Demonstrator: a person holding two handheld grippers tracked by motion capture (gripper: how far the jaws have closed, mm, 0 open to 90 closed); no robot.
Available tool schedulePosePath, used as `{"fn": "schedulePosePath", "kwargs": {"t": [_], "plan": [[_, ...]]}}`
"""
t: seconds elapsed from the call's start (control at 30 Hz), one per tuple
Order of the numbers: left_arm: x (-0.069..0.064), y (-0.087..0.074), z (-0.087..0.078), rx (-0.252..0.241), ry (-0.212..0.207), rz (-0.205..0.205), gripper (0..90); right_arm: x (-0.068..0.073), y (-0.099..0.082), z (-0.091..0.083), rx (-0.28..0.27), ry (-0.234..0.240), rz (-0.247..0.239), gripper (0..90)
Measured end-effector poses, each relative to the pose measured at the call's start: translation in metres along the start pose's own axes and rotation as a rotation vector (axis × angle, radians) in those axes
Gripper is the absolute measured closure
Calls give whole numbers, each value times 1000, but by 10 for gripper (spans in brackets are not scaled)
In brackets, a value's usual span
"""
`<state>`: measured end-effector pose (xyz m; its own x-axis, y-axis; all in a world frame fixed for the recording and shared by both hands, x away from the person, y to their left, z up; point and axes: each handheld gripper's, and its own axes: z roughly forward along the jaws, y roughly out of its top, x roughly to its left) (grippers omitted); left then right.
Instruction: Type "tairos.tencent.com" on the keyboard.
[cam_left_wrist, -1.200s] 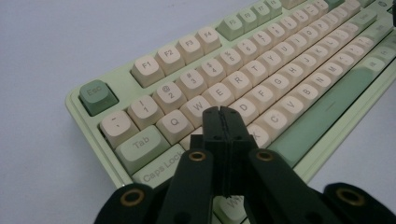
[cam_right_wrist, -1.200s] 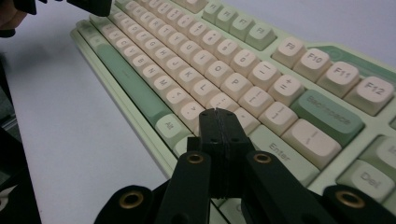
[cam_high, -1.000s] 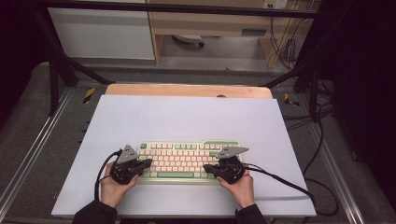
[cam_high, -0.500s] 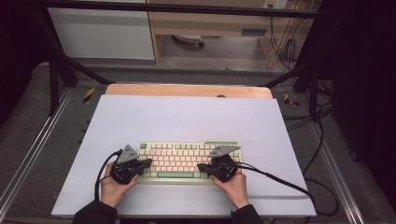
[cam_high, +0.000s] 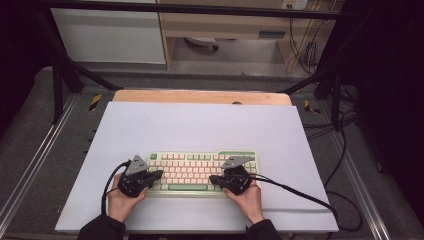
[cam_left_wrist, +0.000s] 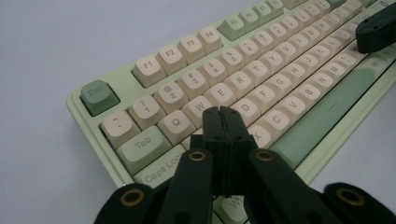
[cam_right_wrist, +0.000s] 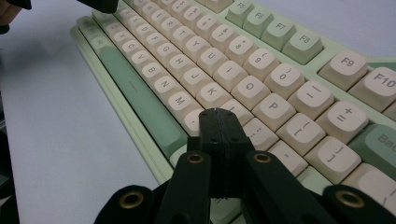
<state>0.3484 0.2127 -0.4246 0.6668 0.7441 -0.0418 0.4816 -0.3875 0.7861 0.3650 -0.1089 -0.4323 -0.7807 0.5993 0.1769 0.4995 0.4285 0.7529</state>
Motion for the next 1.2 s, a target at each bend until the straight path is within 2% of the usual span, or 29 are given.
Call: {"fn": "schedulePosePath", "kwargs": {"t": [0.33,0.57,0.9,1.2], "plan": [[-1,0,1,3,-2,3,898,0,-1,1,9,-2,-6,900],[-1,0,0,-1,-2,4,898,-1,3,-12,-11,-20,-18,900],[-4,2,0,-1,-5,15,898,-13,-2,-26,-31,-34,12,900],[-12,5,3,1,-13,37,898,-23,-9,-40,-46,-50,39,900]]}}
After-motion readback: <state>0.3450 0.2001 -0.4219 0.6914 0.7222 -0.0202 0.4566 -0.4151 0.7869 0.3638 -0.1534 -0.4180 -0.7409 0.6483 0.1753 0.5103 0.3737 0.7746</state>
